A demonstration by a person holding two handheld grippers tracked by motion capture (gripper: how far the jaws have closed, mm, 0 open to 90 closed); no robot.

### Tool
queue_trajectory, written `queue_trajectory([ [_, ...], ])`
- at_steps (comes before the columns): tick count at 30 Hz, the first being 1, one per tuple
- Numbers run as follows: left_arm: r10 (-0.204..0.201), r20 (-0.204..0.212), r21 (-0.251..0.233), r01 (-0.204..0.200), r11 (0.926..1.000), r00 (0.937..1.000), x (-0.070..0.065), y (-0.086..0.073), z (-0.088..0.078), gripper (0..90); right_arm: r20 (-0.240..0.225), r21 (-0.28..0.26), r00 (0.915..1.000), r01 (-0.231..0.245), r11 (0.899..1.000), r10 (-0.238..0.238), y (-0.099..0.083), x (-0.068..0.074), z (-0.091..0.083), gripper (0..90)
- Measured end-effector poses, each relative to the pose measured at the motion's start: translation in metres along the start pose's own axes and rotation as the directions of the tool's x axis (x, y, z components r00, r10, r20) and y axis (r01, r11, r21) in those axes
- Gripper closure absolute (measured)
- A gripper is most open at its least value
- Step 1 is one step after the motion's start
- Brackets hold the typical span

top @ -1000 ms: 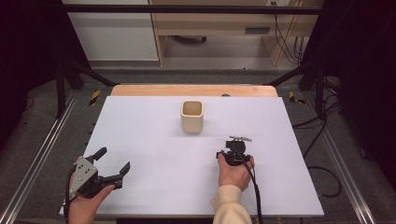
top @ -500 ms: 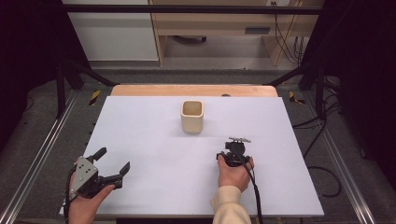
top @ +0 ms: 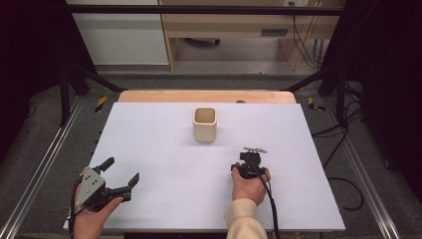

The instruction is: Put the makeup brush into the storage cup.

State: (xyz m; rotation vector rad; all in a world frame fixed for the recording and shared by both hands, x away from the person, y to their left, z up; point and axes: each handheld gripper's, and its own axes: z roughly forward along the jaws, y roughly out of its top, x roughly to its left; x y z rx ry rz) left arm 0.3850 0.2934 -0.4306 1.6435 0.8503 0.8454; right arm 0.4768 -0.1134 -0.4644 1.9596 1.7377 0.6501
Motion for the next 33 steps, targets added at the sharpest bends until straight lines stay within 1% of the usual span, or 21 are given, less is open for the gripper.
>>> queue_trajectory([
  [5,-0.002,-0.002,-0.001,0.002,1.0000,1.0000,0.0004,0.0000,-0.0001,4.7,0.001,-0.001,1.0000,0.000,1.000,0.000,-0.0002,0.0002,0.0003,44.0],
  [7,-0.003,-0.002,-0.001,0.003,1.0000,1.0000,0.0005,0.0001,-0.0001,4.7,0.005,-0.004,0.9999,-0.009,1.000,0.009,-0.0002,0.0012,0.0003,44.4],
  [13,-0.003,-0.001,-0.002,0.003,1.0000,1.0000,0.0005,0.0002,-0.0001,4.7,0.002,0.000,1.0000,-0.002,1.000,0.002,-0.0009,0.0026,0.0019,45.0],
  [16,-0.003,-0.001,-0.002,0.003,1.0000,1.0000,0.0006,0.0001,-0.0001,4.7,0.005,-0.003,1.0000,0.001,1.000,-0.001,-0.0007,0.0018,0.0019,45.0],
  [19,-0.003,0.000,-0.003,0.003,1.0000,1.0000,0.0002,0.0003,0.0001,4.7,0.000,0.001,0.9999,-0.011,1.000,0.011,-0.0005,0.0016,0.0008,45.0],
  [22,-0.001,0.000,-0.002,0.001,1.0000,1.0000,0.0000,0.0003,0.0003,4.7,0.002,-0.001,1.0000,-0.006,1.000,0.006,-0.0006,0.0005,0.0011,45.5],
  [28,0.000,0.001,-0.002,0.000,1.0000,1.0000,-0.0001,0.0003,0.0004,4.7,-0.003,0.002,1.0000,-0.009,1.000,0.009,-0.0012,0.0014,0.0016,48.4],
  [33,-0.001,0.001,-0.003,0.001,1.0000,1.0000,-0.0002,0.0004,0.0003,4.7,0.000,0.000,1.0000,0.001,1.000,-0.001,-0.0025,0.0022,0.0023,50.4],
])
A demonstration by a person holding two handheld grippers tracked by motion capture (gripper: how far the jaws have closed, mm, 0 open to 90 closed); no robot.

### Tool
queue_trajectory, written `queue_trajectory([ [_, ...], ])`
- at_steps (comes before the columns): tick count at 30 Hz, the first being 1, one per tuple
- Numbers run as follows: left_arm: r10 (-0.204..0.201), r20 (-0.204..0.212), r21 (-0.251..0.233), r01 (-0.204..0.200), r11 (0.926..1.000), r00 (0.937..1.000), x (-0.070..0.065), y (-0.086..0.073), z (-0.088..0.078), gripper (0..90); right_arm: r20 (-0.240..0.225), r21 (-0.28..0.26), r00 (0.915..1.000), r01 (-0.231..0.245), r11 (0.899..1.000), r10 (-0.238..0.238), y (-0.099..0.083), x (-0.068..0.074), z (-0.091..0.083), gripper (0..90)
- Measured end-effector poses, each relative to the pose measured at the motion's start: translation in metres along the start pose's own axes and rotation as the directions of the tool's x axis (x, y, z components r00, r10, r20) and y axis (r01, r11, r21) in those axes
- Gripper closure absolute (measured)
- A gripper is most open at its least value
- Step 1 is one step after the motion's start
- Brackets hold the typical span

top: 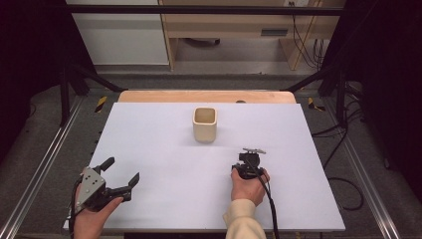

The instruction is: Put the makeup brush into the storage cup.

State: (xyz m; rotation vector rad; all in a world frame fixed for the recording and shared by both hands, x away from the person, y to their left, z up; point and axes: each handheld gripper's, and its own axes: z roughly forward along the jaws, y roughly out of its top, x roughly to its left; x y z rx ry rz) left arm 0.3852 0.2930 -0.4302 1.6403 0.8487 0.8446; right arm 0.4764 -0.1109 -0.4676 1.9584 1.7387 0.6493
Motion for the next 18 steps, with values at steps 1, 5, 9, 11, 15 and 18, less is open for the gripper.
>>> queue_trajectory([
  [1,0.000,0.000,0.000,0.000,1.0000,1.0000,0.0001,0.0000,-0.0001,4.7,0.001,0.000,1.0000,-0.002,1.000,0.002,-0.0001,0.0002,0.0000,50.8],
  [5,0.000,0.000,0.000,0.000,1.0000,1.0000,0.0001,0.0001,0.0001,4.7,0.004,-0.003,1.0000,0.000,1.000,0.000,-0.0003,0.0003,-0.0001,53.8],
  [9,0.002,0.002,0.001,-0.002,1.0000,1.0000,-0.0002,0.0001,0.0004,4.7,0.012,-0.013,0.9999,0.009,1.000,-0.009,-0.0013,-0.0002,-0.0001,58.3],
  [11,0.003,0.002,0.001,-0.003,1.0000,1.0000,-0.0002,0.0002,0.0003,4.7,0.020,-0.018,0.9996,0.020,1.000,-0.020,-0.0021,-0.0003,-0.0001,60.5],
  [15,0.000,0.002,-0.001,0.000,1.0000,1.0000,0.0000,0.0002,0.0003,4.7,0.025,-0.021,0.9996,0.014,1.000,-0.014,-0.0028,-0.0007,-0.0006,64.9],
  [18,-0.001,0.003,-0.001,0.001,1.0000,1.0000,0.0001,0.0001,0.0004,4.7,0.023,-0.028,0.9995,0.020,0.999,-0.019,-0.0036,-0.0013,-0.0009,68.7],
])
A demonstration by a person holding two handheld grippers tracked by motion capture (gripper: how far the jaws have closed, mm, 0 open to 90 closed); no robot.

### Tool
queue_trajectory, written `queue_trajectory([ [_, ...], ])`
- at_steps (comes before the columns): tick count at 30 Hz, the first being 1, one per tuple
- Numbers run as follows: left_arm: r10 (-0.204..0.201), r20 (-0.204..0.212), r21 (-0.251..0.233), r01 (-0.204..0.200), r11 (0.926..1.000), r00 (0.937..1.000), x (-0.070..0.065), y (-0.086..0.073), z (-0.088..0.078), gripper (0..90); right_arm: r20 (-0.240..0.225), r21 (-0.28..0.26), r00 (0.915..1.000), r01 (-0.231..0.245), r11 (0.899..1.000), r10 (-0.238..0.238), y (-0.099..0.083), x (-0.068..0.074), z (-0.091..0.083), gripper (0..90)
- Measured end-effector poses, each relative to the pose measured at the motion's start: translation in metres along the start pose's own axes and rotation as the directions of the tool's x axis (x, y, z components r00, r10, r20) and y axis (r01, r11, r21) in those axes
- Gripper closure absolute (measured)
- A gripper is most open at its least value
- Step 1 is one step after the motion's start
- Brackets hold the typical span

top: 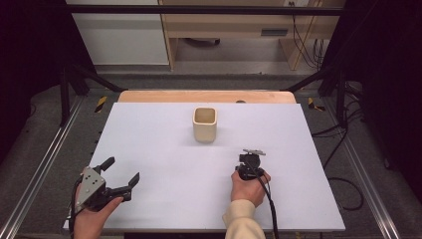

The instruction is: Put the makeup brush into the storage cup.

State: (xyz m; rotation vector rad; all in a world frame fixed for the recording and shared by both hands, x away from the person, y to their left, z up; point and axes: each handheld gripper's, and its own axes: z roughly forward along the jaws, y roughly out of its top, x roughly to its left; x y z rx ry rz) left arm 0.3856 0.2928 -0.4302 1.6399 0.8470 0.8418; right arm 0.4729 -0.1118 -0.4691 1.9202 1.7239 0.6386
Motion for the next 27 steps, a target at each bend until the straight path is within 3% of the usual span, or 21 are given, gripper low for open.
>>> queue_trajectory([
  [13,0.011,0.004,0.004,-0.011,0.9999,0.9999,-0.0018,0.0003,0.0016,4.8,-0.021,-0.011,0.9997,0.011,1.000,-0.011,-0.0014,-0.0009,-0.0003,77.6],
  [27,0.012,-0.005,-0.003,-0.012,0.9999,0.9999,-0.0015,0.0011,0.0006,4.9,-0.066,-0.018,0.9964,0.052,0.998,-0.054,-0.0006,-0.0029,-0.0019,78.7],
])
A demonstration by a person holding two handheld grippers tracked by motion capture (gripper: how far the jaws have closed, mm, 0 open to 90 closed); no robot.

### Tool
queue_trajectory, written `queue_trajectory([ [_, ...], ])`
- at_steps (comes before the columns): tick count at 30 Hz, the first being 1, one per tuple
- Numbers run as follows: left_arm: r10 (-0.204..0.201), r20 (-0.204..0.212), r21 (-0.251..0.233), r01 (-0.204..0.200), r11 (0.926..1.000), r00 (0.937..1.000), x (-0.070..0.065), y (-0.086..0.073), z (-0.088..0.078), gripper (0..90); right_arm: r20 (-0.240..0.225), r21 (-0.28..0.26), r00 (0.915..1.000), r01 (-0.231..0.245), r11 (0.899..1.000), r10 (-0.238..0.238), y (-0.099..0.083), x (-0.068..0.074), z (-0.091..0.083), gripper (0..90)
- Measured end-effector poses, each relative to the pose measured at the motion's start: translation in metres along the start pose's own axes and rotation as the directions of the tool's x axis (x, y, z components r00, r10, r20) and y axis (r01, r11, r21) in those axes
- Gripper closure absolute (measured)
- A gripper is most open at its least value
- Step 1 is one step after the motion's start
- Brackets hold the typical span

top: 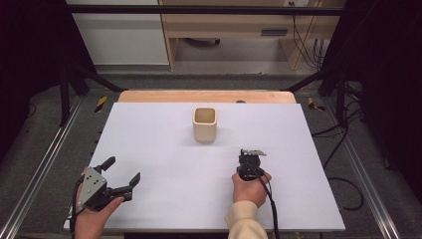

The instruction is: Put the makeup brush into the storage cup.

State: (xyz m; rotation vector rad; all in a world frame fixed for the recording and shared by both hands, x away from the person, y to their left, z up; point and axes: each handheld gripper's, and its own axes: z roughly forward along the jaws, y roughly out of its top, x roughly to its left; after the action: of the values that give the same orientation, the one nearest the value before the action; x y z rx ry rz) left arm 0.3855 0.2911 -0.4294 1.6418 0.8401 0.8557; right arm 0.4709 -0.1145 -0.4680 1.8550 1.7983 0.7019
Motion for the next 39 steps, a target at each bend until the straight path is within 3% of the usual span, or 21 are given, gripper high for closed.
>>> queue_trajectory([
  [14,0.003,0.006,0.008,-0.003,1.0000,1.0000,-0.001,0.000,0.001,4.9,-0.021,-0.015,0.9990,0.040,0.999,-0.040,0.002,-0.009,-0.005,78.8],
  [22,0.002,0.013,0.012,-0.002,0.9999,0.9999,-0.001,0.000,0.002,4.9,-0.026,-0.016,0.9990,0.037,0.999,-0.037,0.003,-0.012,-0.007,78.8],
  [25,-0.005,0.021,0.007,0.005,1.0000,0.9998,-0.002,0.002,0.000,4.8,-0.034,-0.024,0.9977,0.059,0.998,-0.059,0.005,-0.013,-0.008,78.8],
  [29,-0.011,0.039,0.035,0.010,0.9993,0.9992,-0.004,0.000,0.004,4.3,-0.049,-0.045,0.9921,0.113,0.993,-0.115,0.008,-0.015,-0.008,78.8],
  [34,-0.012,0.047,0.047,0.010,0.9988,0.9988,-0.005,0.000,0.008,4.3,-0.055,-0.086,0.9743,0.213,0.973,-0.218,0.017,-0.022,-0.012,78.8],
  [39,-0.010,0.052,0.063,0.007,0.9980,0.9986,-0.005,0.000,0.011,4.3,-0.067,-0.110,0.9420,0.321,0.941,-0.329,0.028,-0.033,-0.015,78.8],
])
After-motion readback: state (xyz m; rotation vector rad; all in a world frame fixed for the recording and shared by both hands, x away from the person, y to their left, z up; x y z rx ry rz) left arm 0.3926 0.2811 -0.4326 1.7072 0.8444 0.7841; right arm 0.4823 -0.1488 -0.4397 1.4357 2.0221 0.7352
